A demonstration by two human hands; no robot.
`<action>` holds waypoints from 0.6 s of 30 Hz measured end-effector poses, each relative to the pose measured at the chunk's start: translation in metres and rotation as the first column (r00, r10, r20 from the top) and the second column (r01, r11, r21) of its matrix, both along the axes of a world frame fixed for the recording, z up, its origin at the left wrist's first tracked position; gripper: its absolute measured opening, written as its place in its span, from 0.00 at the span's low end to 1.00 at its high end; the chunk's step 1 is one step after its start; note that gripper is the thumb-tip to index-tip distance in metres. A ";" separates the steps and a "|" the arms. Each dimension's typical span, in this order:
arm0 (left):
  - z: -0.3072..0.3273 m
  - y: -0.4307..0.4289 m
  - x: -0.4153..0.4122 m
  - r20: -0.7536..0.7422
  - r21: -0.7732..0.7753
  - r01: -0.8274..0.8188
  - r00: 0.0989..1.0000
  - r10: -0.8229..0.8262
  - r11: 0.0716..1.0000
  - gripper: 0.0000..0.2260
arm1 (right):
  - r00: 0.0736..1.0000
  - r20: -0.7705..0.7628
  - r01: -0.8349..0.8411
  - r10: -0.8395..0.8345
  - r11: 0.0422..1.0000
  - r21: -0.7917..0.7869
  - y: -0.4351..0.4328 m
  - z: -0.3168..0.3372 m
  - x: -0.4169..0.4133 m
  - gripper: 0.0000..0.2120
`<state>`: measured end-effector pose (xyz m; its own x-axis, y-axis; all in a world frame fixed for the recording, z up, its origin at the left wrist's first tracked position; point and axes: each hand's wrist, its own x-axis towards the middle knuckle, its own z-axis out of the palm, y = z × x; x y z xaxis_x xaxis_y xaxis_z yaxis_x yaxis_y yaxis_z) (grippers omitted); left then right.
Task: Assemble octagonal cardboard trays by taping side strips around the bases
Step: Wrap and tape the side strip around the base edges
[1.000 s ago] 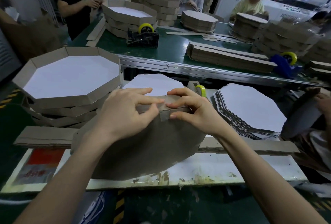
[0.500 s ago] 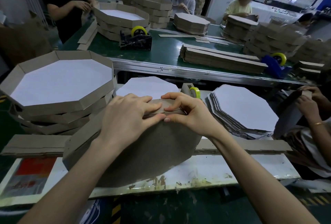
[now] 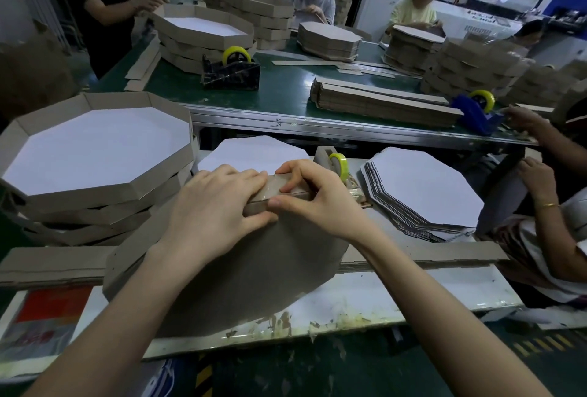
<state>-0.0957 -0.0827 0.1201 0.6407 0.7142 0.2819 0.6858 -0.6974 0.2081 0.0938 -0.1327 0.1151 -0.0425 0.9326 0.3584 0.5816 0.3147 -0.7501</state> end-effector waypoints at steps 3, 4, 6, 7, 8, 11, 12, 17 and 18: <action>-0.002 0.001 -0.001 -0.018 0.004 0.005 1.000 -0.005 1.000 0.26 | 0.994 0.096 -0.045 0.045 0.999 -0.003 0.001 0.001 0.007 0.09; -0.002 0.001 -0.002 -0.014 0.004 0.007 1.000 -0.007 1.000 0.27 | 0.990 0.126 -0.054 0.055 0.998 -0.014 0.001 0.002 0.008 0.09; -0.001 0.001 -0.003 0.001 0.015 0.017 1.000 -0.017 1.000 0.27 | 0.981 0.171 -0.082 0.086 0.996 -0.031 -0.001 0.003 0.012 0.11; -0.001 0.000 -0.003 0.015 0.024 0.025 1.000 -0.026 0.999 0.27 | 0.975 0.194 -0.105 0.110 0.994 -0.035 -0.002 0.004 0.015 0.13; -0.001 -0.002 -0.005 0.034 0.030 0.034 0.999 -0.035 0.999 0.28 | 0.968 0.212 -0.123 0.130 0.991 -0.048 -0.003 0.004 0.018 0.18; -0.001 -0.001 -0.020 0.135 -0.024 0.042 0.990 -0.038 0.999 0.29 | 0.979 0.182 -0.052 0.090 0.979 -0.199 -0.012 -0.002 0.029 0.37; 0.000 0.001 -0.030 0.184 -0.070 0.034 0.983 -0.020 0.997 0.30 | 0.981 0.185 -0.006 0.055 0.967 -0.253 -0.016 -0.004 0.030 0.39; 0.012 0.005 -0.062 0.150 -0.037 0.038 0.988 -0.032 0.999 0.37 | 0.978 0.203 0.018 0.036 0.966 -0.258 -0.024 -0.002 0.022 0.24; 0.017 0.004 -0.056 0.105 0.024 0.035 0.994 -0.038 0.999 0.40 | 0.975 0.218 0.003 0.052 0.969 -0.246 -0.022 0.005 0.016 0.24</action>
